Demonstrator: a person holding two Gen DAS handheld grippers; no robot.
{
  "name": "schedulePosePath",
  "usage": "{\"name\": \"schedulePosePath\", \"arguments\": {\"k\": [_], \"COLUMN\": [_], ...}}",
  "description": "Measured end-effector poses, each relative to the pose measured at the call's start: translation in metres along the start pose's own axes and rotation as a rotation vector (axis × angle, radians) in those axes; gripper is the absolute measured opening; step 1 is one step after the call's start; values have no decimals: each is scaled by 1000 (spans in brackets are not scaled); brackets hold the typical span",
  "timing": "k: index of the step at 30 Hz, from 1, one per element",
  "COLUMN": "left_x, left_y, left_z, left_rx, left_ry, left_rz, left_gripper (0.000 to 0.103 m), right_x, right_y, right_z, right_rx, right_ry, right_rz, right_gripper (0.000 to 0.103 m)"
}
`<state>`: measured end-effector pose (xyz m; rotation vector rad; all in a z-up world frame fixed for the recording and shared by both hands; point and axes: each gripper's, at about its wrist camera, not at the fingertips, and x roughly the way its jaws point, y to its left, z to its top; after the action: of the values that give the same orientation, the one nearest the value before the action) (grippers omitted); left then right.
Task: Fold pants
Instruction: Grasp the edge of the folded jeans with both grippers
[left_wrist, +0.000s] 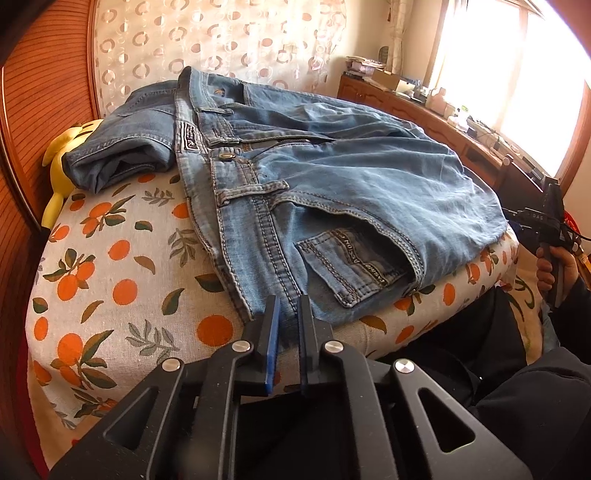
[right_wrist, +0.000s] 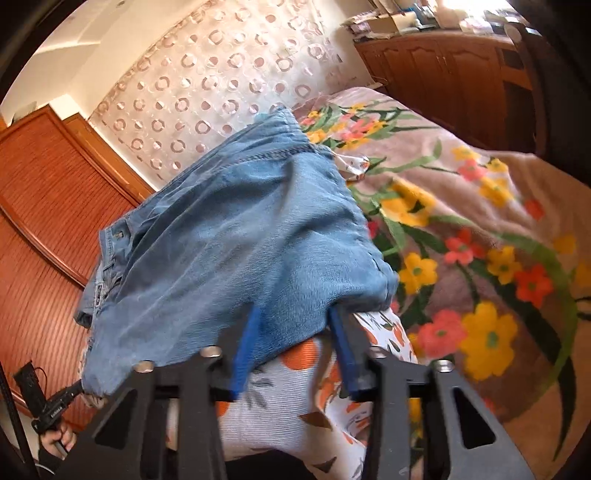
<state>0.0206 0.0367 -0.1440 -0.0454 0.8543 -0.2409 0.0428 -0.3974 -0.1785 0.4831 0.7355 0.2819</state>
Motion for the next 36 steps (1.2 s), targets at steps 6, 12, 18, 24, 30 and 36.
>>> {"name": "schedulePosePath", "arguments": {"k": [6,12,18,24,30,36], "left_x": [-7,-6,-7,-3,0,-14], "left_y": [2,8,6,-3,4,-1], "left_z": [-3,-4,-6,-7,-4,1], "left_rx": [2,-6,-10,25,-13,-28], "left_ry": [-1,3,-12,-10,-2,-32], "left_rz": [28,36,5,-36,-80,-83], "left_gripper": [23,34,35,33,24,19], "right_x": [0,0,0,-2,-3,-15], "right_y": [5,6,7,7,5,6], "right_z": [-1,-1,-1,-1,-2,-2], "right_rx": [-47,-57,-60,-64,-50,-47], "right_ry": [-6,-7,-4,-3,-7,-45], "right_rz": [-36,-43,-45,-45,-40,-61], "right_gripper": [27,27,27,27,26,10]}}
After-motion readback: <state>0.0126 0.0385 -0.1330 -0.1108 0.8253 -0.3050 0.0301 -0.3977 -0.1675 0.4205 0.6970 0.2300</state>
